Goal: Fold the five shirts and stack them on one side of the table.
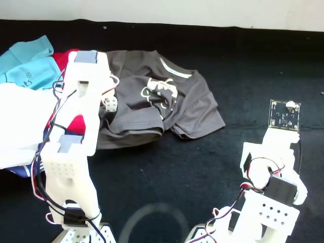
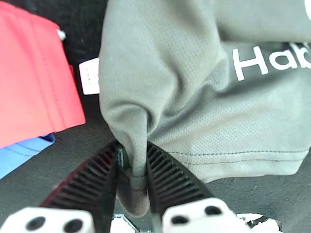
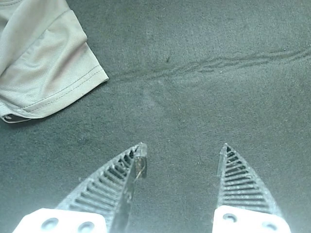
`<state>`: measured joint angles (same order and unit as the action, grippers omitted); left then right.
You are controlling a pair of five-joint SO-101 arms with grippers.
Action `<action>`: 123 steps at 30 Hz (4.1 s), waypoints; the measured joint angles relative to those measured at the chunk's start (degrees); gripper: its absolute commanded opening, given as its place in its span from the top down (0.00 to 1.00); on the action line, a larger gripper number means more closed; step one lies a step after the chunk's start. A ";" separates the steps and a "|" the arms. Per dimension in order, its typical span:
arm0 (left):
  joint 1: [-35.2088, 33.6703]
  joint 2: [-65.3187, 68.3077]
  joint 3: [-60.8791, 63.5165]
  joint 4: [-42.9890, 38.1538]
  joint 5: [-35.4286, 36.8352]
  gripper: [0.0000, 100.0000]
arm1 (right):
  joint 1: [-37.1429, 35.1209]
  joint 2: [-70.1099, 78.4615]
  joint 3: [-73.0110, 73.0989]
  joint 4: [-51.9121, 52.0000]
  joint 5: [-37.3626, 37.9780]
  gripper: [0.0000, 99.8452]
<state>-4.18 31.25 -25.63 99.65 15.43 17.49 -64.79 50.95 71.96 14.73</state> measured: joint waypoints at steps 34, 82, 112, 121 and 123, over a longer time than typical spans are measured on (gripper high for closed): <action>0.18 -26.20 12.22 1.32 -15.74 0.99 | -7.82 11.60 -12.57 0.00 -3.60 0.76; -8.97 -40.44 30.15 -10.46 -21.54 0.99 | -28.57 132.57 -133.36 17.41 -10.11 0.99; 8.62 -40.44 4.57 -1.93 -16.44 0.99 | -8.70 69.45 -78.51 28.57 -10.11 0.99; 8.97 -40.44 28.75 -10.90 -16.44 0.99 | -4.57 45.10 -35.34 12.66 -8.00 0.99; 8.97 -40.44 34.37 -13.19 -16.44 0.99 | -3.60 39.38 -26.29 8.79 -5.19 0.99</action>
<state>4.79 -9.19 8.75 86.46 -1.01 13.89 -25.41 24.66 80.75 9.54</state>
